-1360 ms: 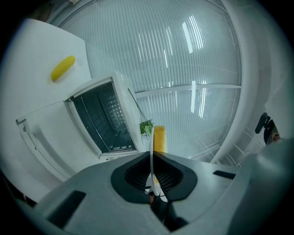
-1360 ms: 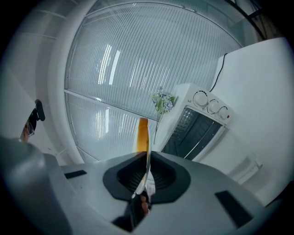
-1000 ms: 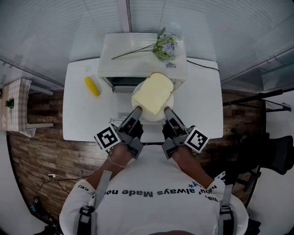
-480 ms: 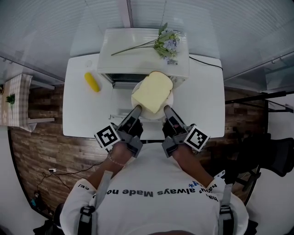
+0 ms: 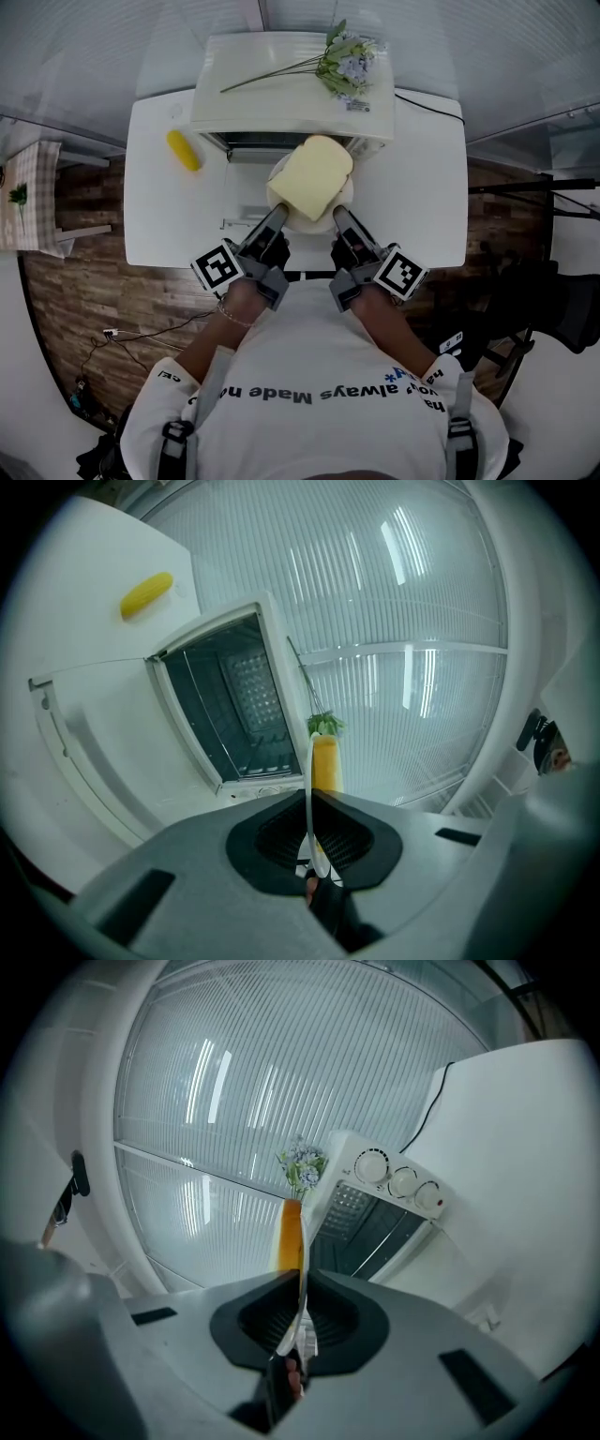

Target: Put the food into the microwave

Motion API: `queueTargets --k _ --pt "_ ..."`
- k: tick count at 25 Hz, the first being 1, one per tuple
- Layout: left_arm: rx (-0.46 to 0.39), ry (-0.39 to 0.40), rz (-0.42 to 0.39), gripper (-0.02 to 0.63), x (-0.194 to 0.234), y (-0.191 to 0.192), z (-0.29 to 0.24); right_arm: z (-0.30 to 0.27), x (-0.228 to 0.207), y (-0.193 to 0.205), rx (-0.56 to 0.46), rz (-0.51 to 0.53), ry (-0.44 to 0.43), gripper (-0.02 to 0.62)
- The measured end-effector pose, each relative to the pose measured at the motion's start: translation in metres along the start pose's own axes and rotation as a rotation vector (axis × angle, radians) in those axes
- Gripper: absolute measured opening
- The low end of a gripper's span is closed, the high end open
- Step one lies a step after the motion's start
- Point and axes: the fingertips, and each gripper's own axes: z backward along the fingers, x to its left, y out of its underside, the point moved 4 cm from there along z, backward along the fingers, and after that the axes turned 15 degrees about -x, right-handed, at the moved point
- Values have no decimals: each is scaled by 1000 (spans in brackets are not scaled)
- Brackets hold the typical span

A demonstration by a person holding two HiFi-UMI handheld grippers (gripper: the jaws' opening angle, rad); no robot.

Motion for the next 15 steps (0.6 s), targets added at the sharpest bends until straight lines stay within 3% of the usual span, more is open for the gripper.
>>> queueTargets --k 15 --pt "29 -64 -11 18 68 -6 -7 -20 -60 27 43 -12 75 25"
